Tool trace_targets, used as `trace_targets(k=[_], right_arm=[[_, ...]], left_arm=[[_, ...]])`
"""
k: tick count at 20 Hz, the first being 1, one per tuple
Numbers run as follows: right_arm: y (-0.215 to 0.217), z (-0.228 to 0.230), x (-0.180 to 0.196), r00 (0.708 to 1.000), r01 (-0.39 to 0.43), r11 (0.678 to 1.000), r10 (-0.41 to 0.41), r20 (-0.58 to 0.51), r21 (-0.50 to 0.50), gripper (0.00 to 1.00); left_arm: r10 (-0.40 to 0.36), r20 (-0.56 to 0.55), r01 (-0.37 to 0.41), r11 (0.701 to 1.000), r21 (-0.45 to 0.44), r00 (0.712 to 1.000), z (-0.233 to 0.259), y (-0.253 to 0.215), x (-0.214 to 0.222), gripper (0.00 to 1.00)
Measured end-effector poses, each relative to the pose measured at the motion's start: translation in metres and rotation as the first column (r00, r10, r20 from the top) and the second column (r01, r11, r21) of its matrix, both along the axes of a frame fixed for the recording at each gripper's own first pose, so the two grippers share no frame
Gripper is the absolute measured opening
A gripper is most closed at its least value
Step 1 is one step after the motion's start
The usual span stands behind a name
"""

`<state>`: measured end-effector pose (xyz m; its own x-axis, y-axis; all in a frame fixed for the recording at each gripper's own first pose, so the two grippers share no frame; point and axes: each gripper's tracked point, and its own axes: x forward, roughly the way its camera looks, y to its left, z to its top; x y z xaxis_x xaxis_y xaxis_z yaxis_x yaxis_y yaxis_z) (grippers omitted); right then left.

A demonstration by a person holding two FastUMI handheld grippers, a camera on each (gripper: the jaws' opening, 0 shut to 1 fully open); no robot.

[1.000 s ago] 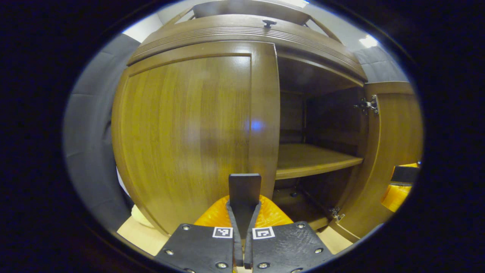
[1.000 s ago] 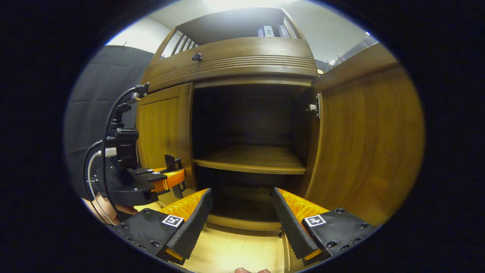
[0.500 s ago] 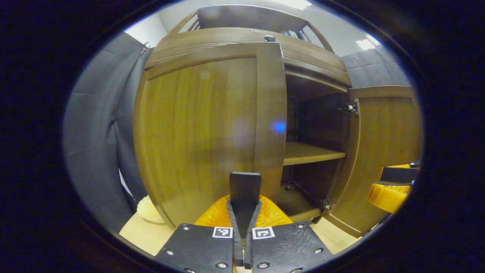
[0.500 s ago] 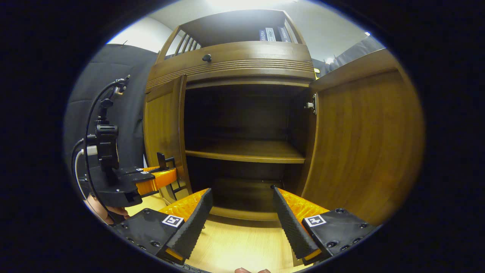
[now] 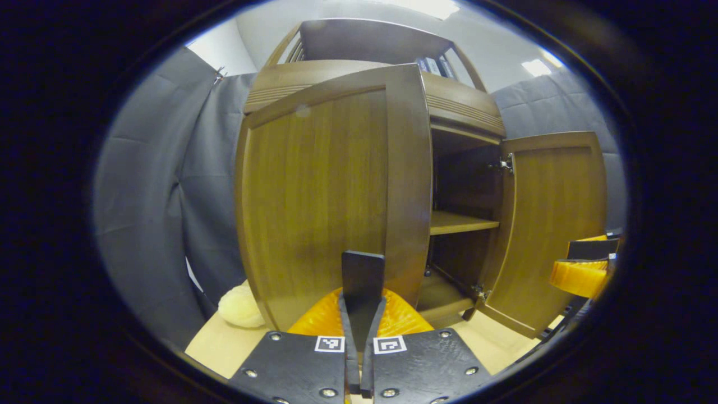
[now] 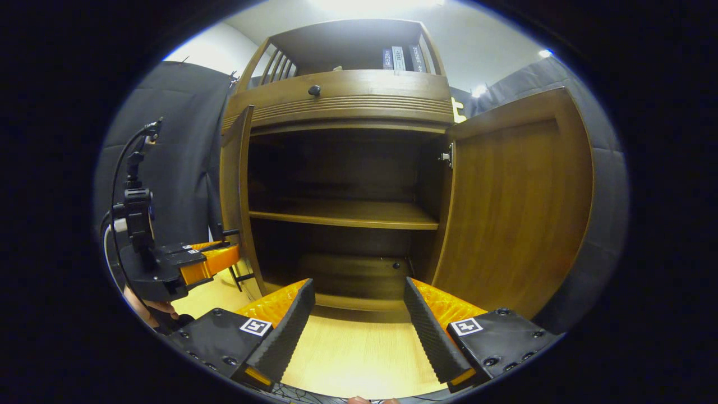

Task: Open the right door of the double-door shoe cabinet with the right hand, and open the left door with the left hand.

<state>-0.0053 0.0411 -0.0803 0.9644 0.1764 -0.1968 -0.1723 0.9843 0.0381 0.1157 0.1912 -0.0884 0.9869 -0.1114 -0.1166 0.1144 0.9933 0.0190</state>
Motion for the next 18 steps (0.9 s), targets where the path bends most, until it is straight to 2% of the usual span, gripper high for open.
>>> trace_targets(k=[4, 8, 18], right_arm=[[0.003, 0.002, -0.014, 1.000, 0.006, 1.000, -0.006, 0.010, -0.009, 1.00], [0.008, 0.004, -0.025, 1.000, 0.004, 1.000, -0.003, 0.018, -0.005, 0.97], [0.025, 0.003, -0.038, 0.999, -0.030, 0.999, 0.030, 0.017, -0.025, 0.99]], left_arm=[[0.018, 0.012, -0.018, 1.000, -0.003, 1.000, 0.004, 0.018, -0.020, 0.04], [0.036, 0.014, -0.035, 0.999, -0.026, 0.999, 0.005, 0.043, -0.043, 0.04], [0.018, 0.053, -0.017, 1.000, -0.018, 0.998, 0.012, 0.108, -0.085, 0.03]])
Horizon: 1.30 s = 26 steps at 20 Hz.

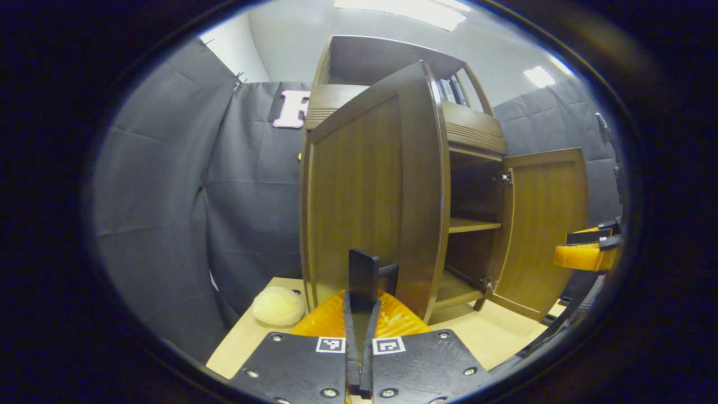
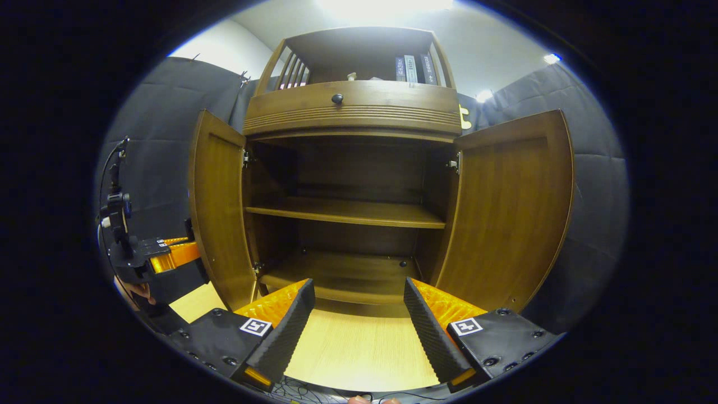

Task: Open the right door of the double-door shoe cabinet with the right hand, and open the left door with the left hand.

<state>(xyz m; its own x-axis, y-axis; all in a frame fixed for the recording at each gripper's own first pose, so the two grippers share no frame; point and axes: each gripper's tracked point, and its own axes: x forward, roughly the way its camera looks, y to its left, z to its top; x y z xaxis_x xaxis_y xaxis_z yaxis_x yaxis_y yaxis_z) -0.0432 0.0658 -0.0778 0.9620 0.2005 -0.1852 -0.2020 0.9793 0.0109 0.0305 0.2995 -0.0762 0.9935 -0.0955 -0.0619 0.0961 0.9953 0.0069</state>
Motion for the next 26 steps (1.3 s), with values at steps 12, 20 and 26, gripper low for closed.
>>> trace_targets(k=[12, 20, 26], right_arm=[[0.032, 0.005, 0.008, 0.998, -0.063, 0.997, 0.064, 0.008, -0.047, 0.98], [0.009, -0.001, 0.011, 0.998, 0.027, 1.000, -0.027, -0.049, 0.004, 0.97], [-0.040, 0.005, 0.006, 0.985, 0.163, 0.986, -0.161, -0.060, 0.022, 0.98]], left_arm=[[-0.014, 0.033, 0.016, 0.998, -0.061, 0.999, 0.006, 0.143, -0.028, 0.02], [-0.110, 0.014, 0.110, 0.994, 0.014, 0.994, 0.004, 0.136, -0.022, 0.02], [-0.095, 0.015, 0.095, 0.995, -0.021, 0.995, 0.007, 0.140, -0.026, 0.02]])
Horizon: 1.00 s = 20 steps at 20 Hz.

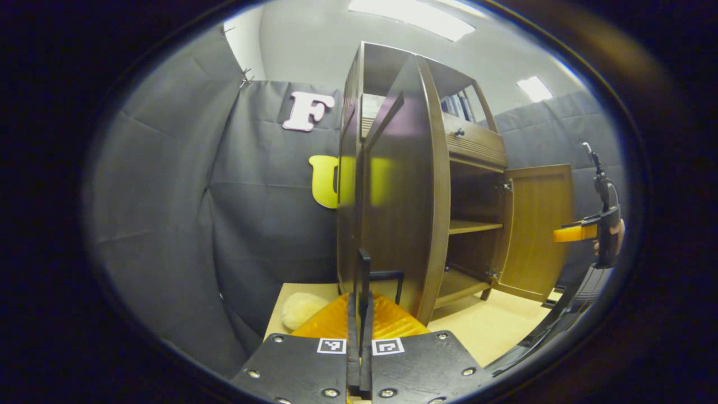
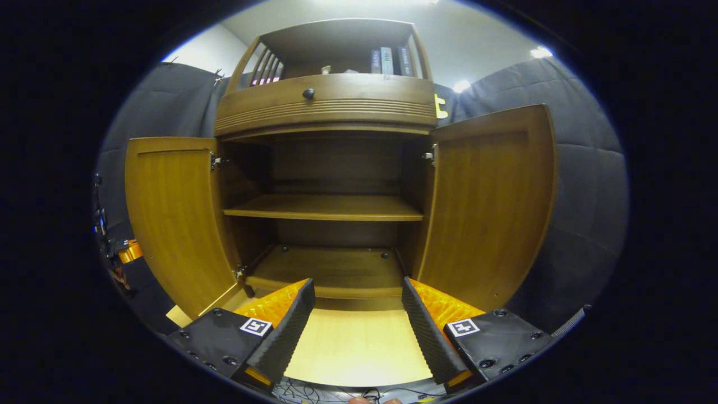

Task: Open the right door of the double-door shoe cabinet with the right hand, and open the left door with the left hand.

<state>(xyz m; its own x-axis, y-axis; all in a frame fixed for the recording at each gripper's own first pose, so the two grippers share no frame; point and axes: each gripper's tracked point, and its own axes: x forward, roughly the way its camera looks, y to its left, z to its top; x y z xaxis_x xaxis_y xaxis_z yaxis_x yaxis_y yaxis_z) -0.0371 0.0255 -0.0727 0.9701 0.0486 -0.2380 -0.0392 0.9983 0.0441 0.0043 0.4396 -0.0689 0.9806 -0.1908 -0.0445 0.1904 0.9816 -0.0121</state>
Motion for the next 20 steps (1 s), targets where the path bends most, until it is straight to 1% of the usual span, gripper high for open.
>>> trace_targets(k=[2, 5, 7, 9, 11, 13, 15, 17, 20], right_arm=[[-0.014, -0.002, 0.001, 1.000, 0.025, 1.000, -0.025, 0.002, -0.010, 0.97], [-0.027, -0.005, 0.007, 1.000, 0.029, 1.000, -0.029, 0.000, 0.009, 0.98], [-0.037, -0.003, 0.010, 0.999, 0.026, 0.999, -0.027, 0.023, 0.027, 0.98], [-0.046, -0.003, 0.014, 0.999, 0.012, 1.000, -0.012, 0.036, 0.010, 0.98], [-0.053, -0.004, 0.014, 0.999, -0.021, 1.000, 0.021, 0.037, -0.007, 0.97], [-0.058, -0.005, 0.012, 0.998, -0.051, 0.999, 0.052, 0.035, -0.012, 0.98], [-0.062, -0.003, 0.011, 0.997, -0.072, 0.997, 0.072, 0.038, -0.004, 0.98], [-0.064, 0.001, 0.011, 0.995, -0.092, 0.996, 0.092, 0.041, 0.003, 0.97], [-0.071, 0.012, 0.010, 0.990, -0.125, 0.992, 0.124, 0.061, 0.005, 0.97]], left_arm=[[0.017, -0.002, -0.017, 1.000, 0.005, 1.000, 0.003, 0.002, -0.005, 0.02], [0.051, -0.017, -0.051, 0.999, 0.014, 0.999, 0.006, 0.005, -0.020, 0.02], [0.100, -0.031, -0.099, 0.995, 0.033, 0.995, 0.011, 0.011, -0.036, 0.02], [0.166, -0.039, -0.164, 0.986, 0.038, 0.985, 0.017, 0.020, -0.058, 0.02], [0.225, -0.036, -0.224, 0.974, 0.024, 0.974, 0.031, 0.021, -0.078, 0.02], [0.281, -0.028, -0.281, 0.960, 0.014, 0.959, 0.046, 0.024, -0.089, 0.02], [0.329, -0.010, -0.329, 0.944, -0.006, 0.944, 0.061, 0.015, -0.118, 0.02], [0.367, 0.011, -0.366, 0.930, -0.043, 0.930, 0.081, 0.006, -0.136, 0.02], [0.401, 0.045, -0.396, 0.914, -0.092, 0.915, 0.108, -0.016, -0.140, 0.02]])
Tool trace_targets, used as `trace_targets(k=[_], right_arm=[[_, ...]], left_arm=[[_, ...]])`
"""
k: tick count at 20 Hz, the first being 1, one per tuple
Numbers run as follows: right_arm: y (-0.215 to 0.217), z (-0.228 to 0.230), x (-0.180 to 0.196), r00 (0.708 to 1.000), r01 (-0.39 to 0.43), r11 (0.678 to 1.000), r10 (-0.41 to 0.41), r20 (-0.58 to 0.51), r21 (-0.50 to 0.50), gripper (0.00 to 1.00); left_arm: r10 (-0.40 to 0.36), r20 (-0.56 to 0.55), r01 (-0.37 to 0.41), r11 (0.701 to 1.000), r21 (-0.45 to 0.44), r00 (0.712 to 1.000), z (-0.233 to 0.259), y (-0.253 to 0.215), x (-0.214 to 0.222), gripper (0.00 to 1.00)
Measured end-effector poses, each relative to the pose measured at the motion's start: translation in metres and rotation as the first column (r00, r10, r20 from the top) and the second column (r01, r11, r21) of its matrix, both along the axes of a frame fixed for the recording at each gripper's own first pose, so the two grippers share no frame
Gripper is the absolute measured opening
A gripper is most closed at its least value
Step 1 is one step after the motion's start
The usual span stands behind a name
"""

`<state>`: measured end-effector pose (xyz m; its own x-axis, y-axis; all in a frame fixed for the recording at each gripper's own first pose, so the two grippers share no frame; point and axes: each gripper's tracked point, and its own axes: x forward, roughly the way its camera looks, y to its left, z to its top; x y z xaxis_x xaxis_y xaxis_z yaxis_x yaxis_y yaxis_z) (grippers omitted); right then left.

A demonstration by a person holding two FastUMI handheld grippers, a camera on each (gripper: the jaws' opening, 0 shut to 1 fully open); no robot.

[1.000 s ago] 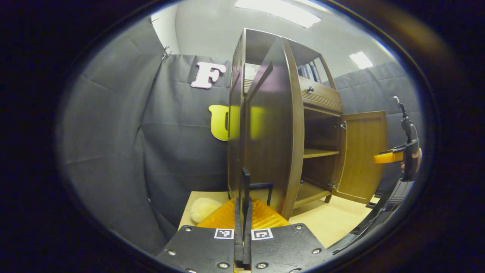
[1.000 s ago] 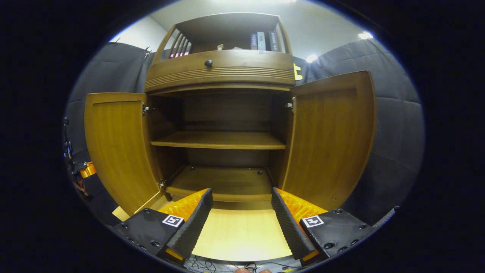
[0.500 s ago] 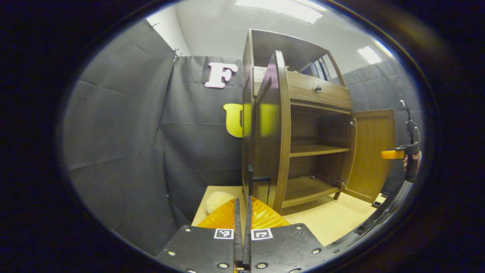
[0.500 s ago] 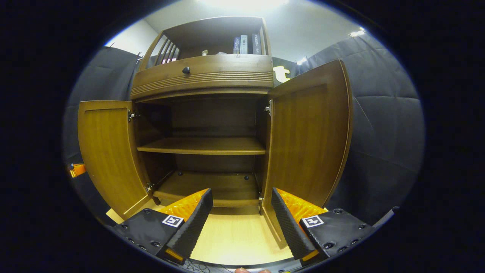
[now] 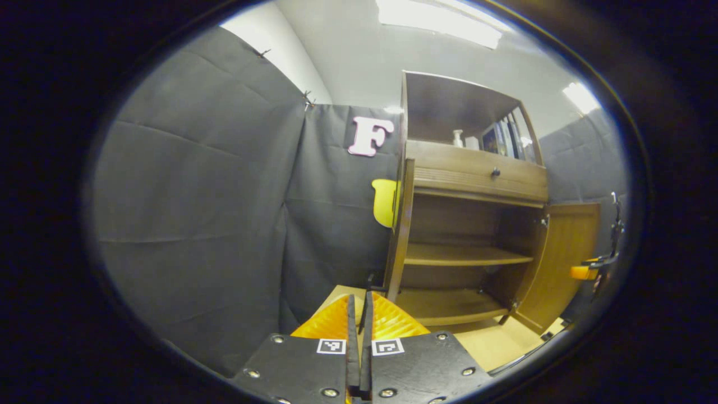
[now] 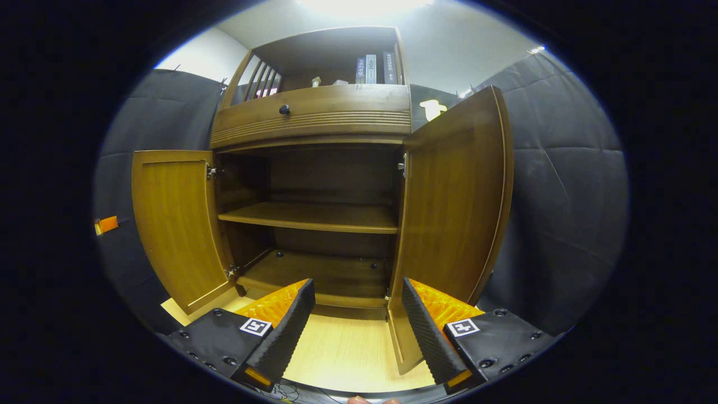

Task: Open the right door of the double-door shoe cabinet with the right hand, and open the left door with the left hand.

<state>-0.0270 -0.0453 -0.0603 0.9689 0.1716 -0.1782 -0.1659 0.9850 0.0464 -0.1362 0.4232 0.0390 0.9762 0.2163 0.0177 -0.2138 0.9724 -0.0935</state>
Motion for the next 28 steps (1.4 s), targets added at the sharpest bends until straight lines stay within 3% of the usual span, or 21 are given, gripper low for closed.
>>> trace_targets(k=[1, 5, 10, 18, 28], right_arm=[[-0.003, 0.004, 0.000, 1.000, -0.008, 1.000, 0.008, 0.005, -0.002, 0.97], [-0.014, 0.018, -0.004, 0.999, -0.038, 0.999, 0.037, 0.016, 0.004, 0.97], [-0.023, 0.029, -0.011, 0.999, -0.037, 0.999, 0.037, 0.030, 0.022, 0.96], [-0.039, 0.037, -0.017, 0.998, 0.027, 0.997, -0.031, 0.052, 0.067, 0.97], [-0.049, 0.034, -0.020, 0.996, 0.072, 0.994, -0.076, 0.043, 0.082, 0.96]], left_arm=[[0.008, 0.003, -0.008, 1.000, 0.000, 1.000, 0.003, -0.005, 0.002, 0.03], [0.020, -0.003, -0.020, 0.999, 0.047, 1.000, 0.019, -0.042, 0.011, 0.38], [0.002, 0.009, -0.003, 0.997, 0.082, 1.000, 0.038, -0.087, 0.028, 0.96], [-0.126, 0.022, 0.123, 0.988, 0.097, 0.992, 0.044, -0.165, 0.059, 0.97], [-0.127, -0.002, 0.126, 0.984, 0.125, 0.992, 0.034, -0.171, 0.067, 0.97]])
